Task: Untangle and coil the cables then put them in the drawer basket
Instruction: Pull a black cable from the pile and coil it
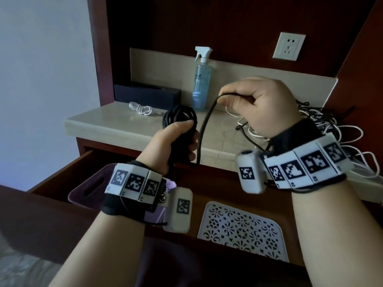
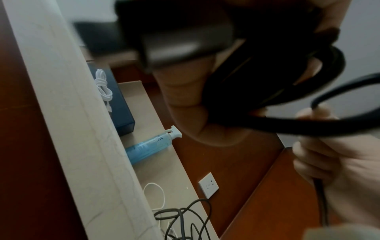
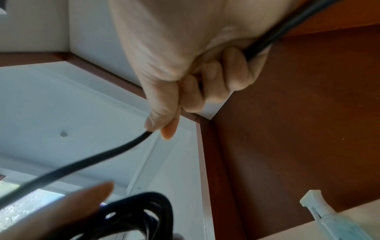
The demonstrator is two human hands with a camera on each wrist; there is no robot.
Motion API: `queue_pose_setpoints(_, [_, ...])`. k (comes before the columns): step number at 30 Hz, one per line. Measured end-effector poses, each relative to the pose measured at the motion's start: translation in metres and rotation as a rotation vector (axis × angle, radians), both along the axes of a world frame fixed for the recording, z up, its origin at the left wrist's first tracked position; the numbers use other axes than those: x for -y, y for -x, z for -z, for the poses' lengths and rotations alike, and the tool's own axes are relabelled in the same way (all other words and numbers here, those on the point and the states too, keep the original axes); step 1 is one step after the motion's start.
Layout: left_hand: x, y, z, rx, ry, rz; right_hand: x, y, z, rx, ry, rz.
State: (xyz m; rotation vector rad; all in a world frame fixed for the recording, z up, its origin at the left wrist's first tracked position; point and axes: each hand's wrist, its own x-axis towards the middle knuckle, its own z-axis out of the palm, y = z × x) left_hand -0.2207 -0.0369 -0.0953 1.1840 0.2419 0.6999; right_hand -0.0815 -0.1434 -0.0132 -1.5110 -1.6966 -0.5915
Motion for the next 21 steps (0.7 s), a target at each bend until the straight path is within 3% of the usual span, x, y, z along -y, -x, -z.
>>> queue_pose_setpoints(5, [0.004, -0.001, 0.002, -0.031, -0.017, 0.141, -0.016, 0.007, -0.004, 0.014, 0.033, 0.078])
queue_pose_setpoints(13, [0.003, 0.004, 0.003, -0.058, -0.116, 0.212, -0.028, 0.011, -0.002, -0.057, 0.071, 0.110])
queue_pose_setpoints(21, [-0.001, 0.005, 0.004, 0.085, -0.042, 0.317, -0.035, 0.013, -0.002, -0.084, 0.101, 0.051])
